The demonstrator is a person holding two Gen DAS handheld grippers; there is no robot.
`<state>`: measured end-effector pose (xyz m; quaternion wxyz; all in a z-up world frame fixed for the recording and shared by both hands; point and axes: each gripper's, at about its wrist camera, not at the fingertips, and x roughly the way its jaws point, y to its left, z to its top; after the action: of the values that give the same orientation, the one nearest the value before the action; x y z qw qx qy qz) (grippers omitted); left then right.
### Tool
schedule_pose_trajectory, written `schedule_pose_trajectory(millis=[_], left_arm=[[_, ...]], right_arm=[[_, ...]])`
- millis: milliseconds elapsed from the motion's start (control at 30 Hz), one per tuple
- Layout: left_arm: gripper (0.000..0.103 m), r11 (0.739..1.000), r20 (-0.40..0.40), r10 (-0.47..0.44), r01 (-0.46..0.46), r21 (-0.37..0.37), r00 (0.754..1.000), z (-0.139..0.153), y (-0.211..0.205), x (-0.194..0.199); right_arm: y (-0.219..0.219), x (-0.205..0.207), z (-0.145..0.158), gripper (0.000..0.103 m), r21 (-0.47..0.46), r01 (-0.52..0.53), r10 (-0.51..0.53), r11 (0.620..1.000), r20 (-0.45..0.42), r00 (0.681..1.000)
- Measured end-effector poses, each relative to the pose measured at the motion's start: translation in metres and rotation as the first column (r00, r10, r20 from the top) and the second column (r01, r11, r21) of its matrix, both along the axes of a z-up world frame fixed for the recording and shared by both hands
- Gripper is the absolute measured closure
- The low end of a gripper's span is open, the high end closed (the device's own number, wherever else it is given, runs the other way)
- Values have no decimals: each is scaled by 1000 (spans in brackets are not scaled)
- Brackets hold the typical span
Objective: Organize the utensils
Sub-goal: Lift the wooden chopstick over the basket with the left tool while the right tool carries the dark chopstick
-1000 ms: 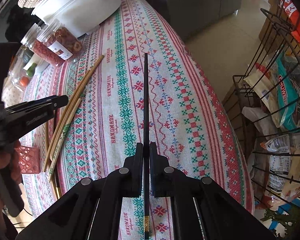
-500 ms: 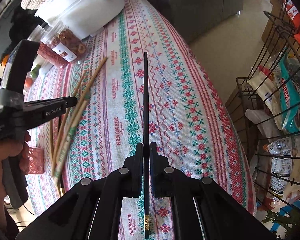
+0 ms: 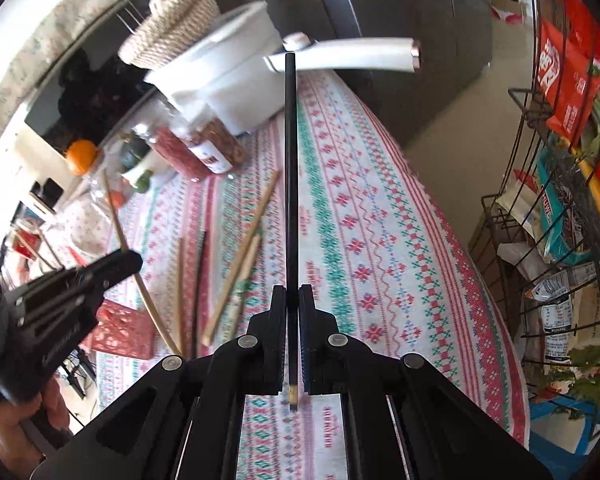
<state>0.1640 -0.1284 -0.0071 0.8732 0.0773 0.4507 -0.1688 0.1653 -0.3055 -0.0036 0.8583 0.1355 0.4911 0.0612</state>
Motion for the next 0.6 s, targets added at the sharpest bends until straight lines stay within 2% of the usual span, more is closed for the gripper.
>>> schedule_pose_trajectory(millis=[133, 233, 367, 600], left_arm=[[96, 997, 69, 12, -7, -78, 998, 19, 30, -30], [96, 986, 133, 37, -14, -167, 990, 38, 55, -55], [96, 965, 235, 91, -27, -260, 968, 58, 89, -86], [96, 933, 303, 181, -65, -354, 936, 82, 142, -107]], right_arm=[[15, -9, 14, 98, 2, -22, 22, 1000, 52, 998], [23, -13, 23, 98, -5, -36, 36, 999, 87, 996], [32, -22, 38, 98, -36, -44, 49, 998, 139, 989], [55, -38, 62, 98, -66, -96, 108, 993, 220, 969]])
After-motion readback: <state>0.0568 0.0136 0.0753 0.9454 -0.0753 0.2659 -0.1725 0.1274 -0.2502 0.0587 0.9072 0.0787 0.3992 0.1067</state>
